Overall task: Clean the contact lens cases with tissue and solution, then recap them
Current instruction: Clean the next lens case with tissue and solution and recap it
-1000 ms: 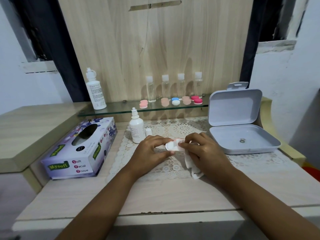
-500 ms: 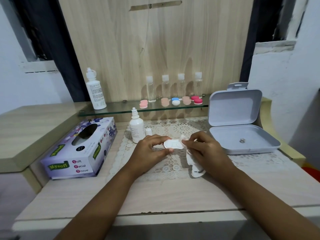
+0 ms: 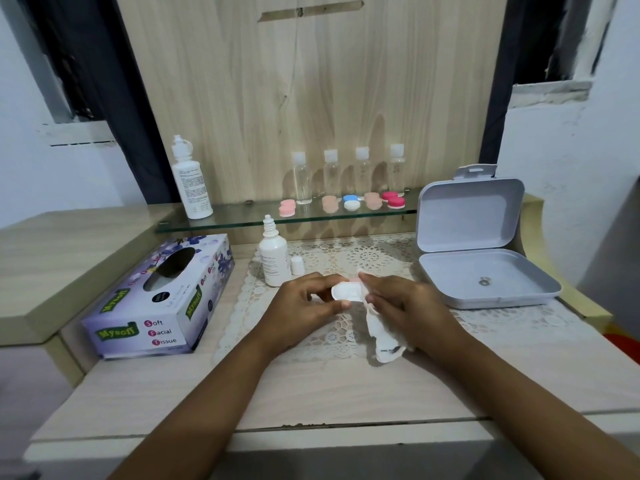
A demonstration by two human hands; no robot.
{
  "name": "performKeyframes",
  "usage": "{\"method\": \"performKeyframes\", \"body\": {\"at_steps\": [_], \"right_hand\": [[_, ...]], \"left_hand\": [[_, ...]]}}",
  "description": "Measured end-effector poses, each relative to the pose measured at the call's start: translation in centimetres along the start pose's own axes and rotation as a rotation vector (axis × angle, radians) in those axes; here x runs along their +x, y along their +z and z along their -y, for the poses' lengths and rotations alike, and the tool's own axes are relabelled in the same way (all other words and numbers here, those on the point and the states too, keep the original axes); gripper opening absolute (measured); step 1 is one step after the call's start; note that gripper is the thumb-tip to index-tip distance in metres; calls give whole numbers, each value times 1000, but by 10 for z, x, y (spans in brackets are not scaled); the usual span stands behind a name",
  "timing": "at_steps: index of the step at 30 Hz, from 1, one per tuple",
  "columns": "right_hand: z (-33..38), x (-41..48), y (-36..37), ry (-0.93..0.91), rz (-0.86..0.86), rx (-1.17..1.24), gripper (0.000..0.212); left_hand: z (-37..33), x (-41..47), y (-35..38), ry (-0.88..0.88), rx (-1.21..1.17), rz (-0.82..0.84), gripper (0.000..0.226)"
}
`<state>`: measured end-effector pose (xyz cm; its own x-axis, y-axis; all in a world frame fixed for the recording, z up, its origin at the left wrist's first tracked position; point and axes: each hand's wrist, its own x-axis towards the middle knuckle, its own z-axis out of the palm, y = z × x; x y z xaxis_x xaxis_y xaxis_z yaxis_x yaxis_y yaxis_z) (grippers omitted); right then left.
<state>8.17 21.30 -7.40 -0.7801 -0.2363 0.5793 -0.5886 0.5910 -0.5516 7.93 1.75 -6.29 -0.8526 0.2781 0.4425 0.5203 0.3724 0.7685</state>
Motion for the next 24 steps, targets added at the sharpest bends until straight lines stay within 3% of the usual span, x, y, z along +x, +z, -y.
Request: {"method": "performKeyframes", "body": {"at_steps": [5,10,15,24], "right_hand": [[5,2,-1,134,27,59,29],[7,-1,-3,63,-25,84,21],[6,0,-1,-66,-65,-6,23],[4,3,-2,5,-30,-142,17]], "left_hand": [[4,0,1,-37,-64,52,31],[6,3,4,-116,-148,58,16],[4,4,7,-159,-156,36,16],[6,5,-1,-194,205,-42,29]]}}
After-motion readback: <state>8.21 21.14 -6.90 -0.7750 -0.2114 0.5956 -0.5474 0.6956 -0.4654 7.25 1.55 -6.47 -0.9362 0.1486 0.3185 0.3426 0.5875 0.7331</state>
